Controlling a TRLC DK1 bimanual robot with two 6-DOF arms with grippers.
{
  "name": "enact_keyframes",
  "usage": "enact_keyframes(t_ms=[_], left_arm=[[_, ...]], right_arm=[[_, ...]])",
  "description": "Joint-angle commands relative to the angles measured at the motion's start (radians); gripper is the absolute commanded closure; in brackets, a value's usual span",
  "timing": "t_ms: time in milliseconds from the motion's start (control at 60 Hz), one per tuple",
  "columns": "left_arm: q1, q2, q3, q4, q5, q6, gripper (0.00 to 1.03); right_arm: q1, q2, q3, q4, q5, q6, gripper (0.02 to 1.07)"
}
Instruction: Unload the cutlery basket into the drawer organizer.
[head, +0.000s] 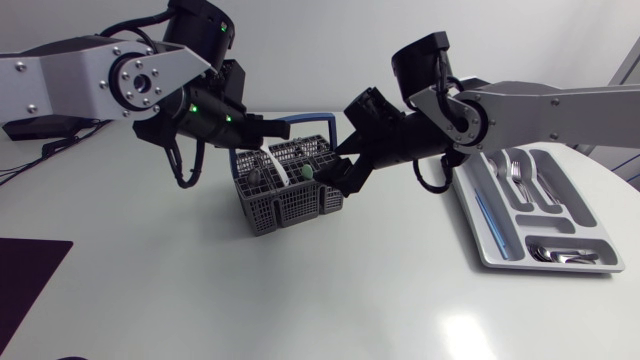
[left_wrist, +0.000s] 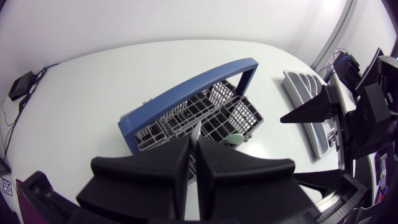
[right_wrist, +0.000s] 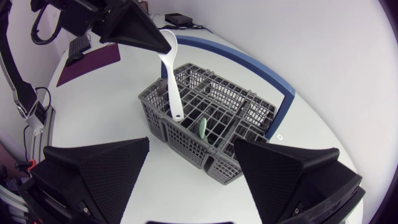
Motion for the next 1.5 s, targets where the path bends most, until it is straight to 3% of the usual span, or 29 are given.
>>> enact_keyframes(t_ms=[0,467,917,1483], left_arm=[[0.007,-0.025,0.041,0.000,0.015,-0.024,0.98],[-0.004,-0.094,0.021,0.026,-0.020,0.003,0.98],[-0.070,-0.114,0.050,-0.059,-0.005,-0.034,0.98],[-0.087,-0.016,0.103,-0.152,0.191,-0.113,0.98]], right_arm=[[0.007,-0.009,-0.028,0.003,-0.005,-0.012,0.09],[0.013,-0.049,-0.043,0.003,-0.032,-0.021,0.09],[0.033,-0.139,-0.077,-0.005,-0.045,-0.041,0.09],[0.035,-0.159,-0.103,-0.039,-0.090,-0.046,0.09]])
